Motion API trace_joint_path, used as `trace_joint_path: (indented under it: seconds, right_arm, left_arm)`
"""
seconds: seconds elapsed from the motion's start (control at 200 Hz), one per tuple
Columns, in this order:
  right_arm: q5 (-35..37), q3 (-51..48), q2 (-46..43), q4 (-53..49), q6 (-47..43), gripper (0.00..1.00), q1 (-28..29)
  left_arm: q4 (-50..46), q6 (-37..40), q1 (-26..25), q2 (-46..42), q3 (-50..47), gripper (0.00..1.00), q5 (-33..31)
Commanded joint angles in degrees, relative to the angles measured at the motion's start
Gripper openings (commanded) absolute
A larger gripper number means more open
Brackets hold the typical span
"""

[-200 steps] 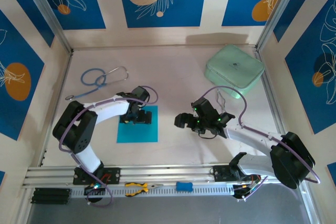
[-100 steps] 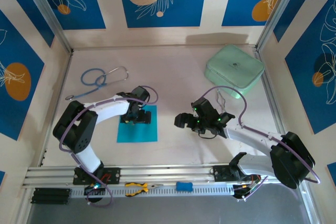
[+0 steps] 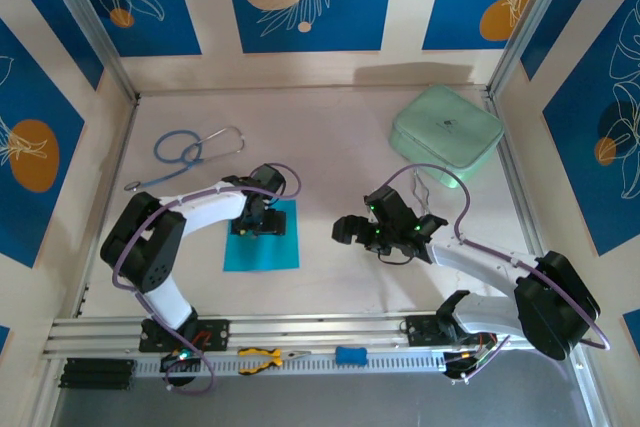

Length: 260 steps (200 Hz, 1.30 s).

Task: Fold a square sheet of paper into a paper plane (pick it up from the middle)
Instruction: First fold the square sheet of paper in half at the center of the table.

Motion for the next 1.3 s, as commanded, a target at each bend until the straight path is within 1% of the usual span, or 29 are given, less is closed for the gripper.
trace_joint_path:
  seconds: [0.0,0.085,0.25,0.345,0.61,0.765,1.01,1.295]
  right_arm:
    - [-0.9,1.2,0.3,-0.6,0.2,0.89,0.3]
    - [-0.7,1.1,0.2,-0.6,0.5,0.89,0.4]
    - [0.2,1.5,0.1,-1.8,1.0,0.89,0.5]
    - [0.7,1.2,-0.2,-2.1,1.4,0.89,0.5]
    - [3.2,1.0,-1.6,-4.4,2.8,0.89,-0.1]
    - [4.1,-0.3,-4.2,-3.4,3.3,0.89,-0.5]
    - [6.9,-1.9,-8.2,-3.8,4.8,0.89,-1.4]
    - [6.2,-1.9,-7.8,-4.4,5.1,0.89,-2.6]
  left_arm:
    - [0.0,-0.9,-0.5,0.4,-2.2,0.83,1.8]
    - [0.8,-1.0,-0.5,-0.7,-2.6,0.79,2.4]
    - [3.8,-2.0,-0.5,-3.7,-4.4,0.67,4.2]
    - [5.3,-2.4,-0.5,-5.0,-4.9,0.66,5.1]
    - [7.8,-3.7,-0.5,-7.3,-5.4,0.57,7.4]
    - [8.5,-4.4,-0.5,-8.3,-5.1,0.55,9.7]
    - [10.9,-6.5,-0.5,-11.5,-4.9,0.55,14.7]
    - [16.8,-10.1,-0.5,-13.0,-5.0,0.52,21.9]
